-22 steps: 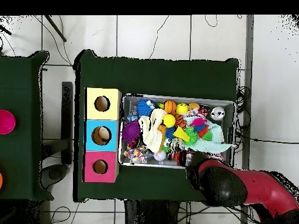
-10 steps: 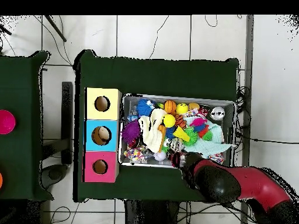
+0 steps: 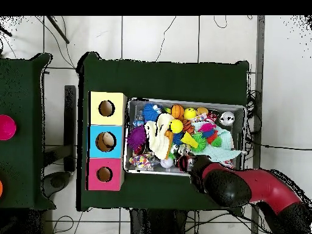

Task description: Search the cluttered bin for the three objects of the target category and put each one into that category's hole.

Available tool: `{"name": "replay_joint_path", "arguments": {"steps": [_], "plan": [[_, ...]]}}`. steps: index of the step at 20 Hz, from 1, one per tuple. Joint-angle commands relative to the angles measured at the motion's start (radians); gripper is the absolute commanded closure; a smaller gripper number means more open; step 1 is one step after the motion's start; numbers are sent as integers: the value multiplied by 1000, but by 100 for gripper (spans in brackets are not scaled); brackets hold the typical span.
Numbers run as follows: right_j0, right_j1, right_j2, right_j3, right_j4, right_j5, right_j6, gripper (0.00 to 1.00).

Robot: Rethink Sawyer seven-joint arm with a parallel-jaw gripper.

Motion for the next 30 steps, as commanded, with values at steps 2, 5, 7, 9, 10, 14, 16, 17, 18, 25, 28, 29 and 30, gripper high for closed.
{"name": "replay_joint_path", "arguments": {"steps": [2,5,7,9,10,14,16,17,18,25,28,29,30], "plan": [[-27,75,71,-142,-92,-10,-182,0],[-25,65,73,-149,-131,-48,-170,0],[-22,57,74,-151,-168,-86,-153,0],[-20,51,78,-148,-205,-127,-140,0],[-15,44,73,-147,-223,-149,-124,0],[5,22,49,-139,-267,-203,-66,0],[9,23,43,-138,-282,-217,-58,0],[7,24,40,-136,-288,-225,-54,0],[9,26,33,-136,-299,-243,-46,0],[28,18,-16,-126,-349,-334,11,0],[42,16,-36,-129,-358,-359,31,0],[53,16,-51,-128,-365,-376,41,0],[67,17,-72,-130,-373,-402,56,0]]}}
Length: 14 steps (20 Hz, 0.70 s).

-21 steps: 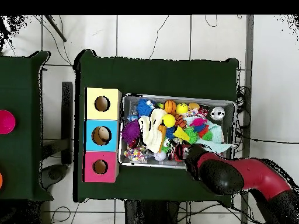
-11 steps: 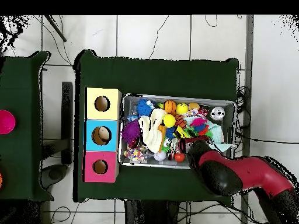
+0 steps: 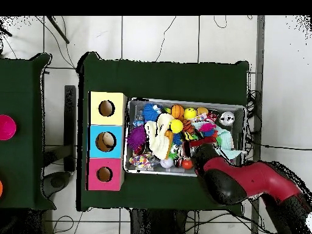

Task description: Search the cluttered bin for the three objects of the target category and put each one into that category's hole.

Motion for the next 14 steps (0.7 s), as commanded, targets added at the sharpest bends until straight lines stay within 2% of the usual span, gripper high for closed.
{"name": "replay_joint_path", "arguments": {"steps": [1,7,14], "plan": [[63,-6,-117,-67,-92,-120,69,0],[133,12,-243,-73,-94,-261,109,0],[127,58,-260,-91,-110,-335,85,0]]}}
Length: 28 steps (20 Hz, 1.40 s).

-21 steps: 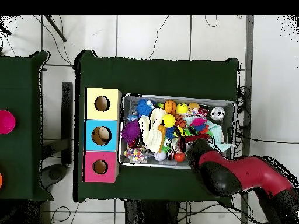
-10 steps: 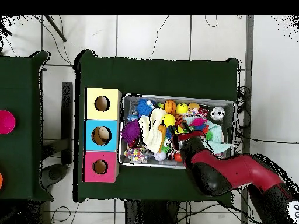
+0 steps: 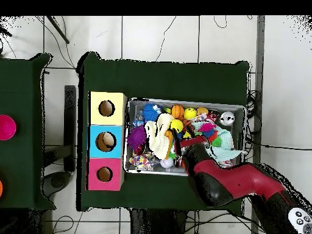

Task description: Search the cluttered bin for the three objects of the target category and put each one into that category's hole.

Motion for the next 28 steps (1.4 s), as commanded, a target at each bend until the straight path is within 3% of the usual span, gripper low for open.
{"name": "replay_joint_path", "arguments": {"steps": [1,9,17,28], "plan": [[4,53,-104,-94,-63,-99,82,0],[5,61,-121,-100,-70,-151,75,0],[-29,87,-87,-105,-91,-134,78,0],[-139,191,42,-100,-25,91,39,0]]}}
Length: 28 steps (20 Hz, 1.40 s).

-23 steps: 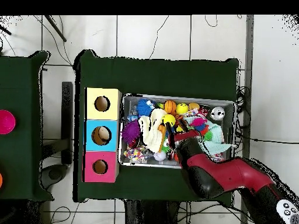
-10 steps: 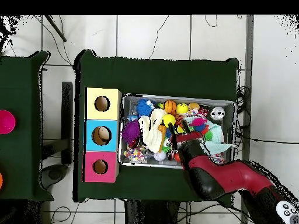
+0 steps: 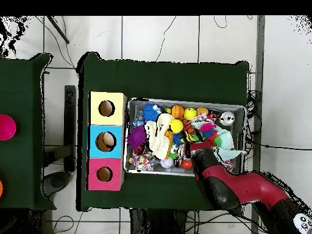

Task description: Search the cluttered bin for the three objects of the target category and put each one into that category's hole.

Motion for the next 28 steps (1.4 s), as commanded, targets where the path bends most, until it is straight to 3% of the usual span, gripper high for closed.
{"name": "replay_joint_path", "arguments": {"steps": [1,5,16,28], "plan": [[-60,90,83,-91,-18,185,34,0],[-86,116,113,-97,-11,225,9,0],[-38,85,79,-115,178,548,-64,0],[-27,116,67,-103,136,520,-38,0]]}}
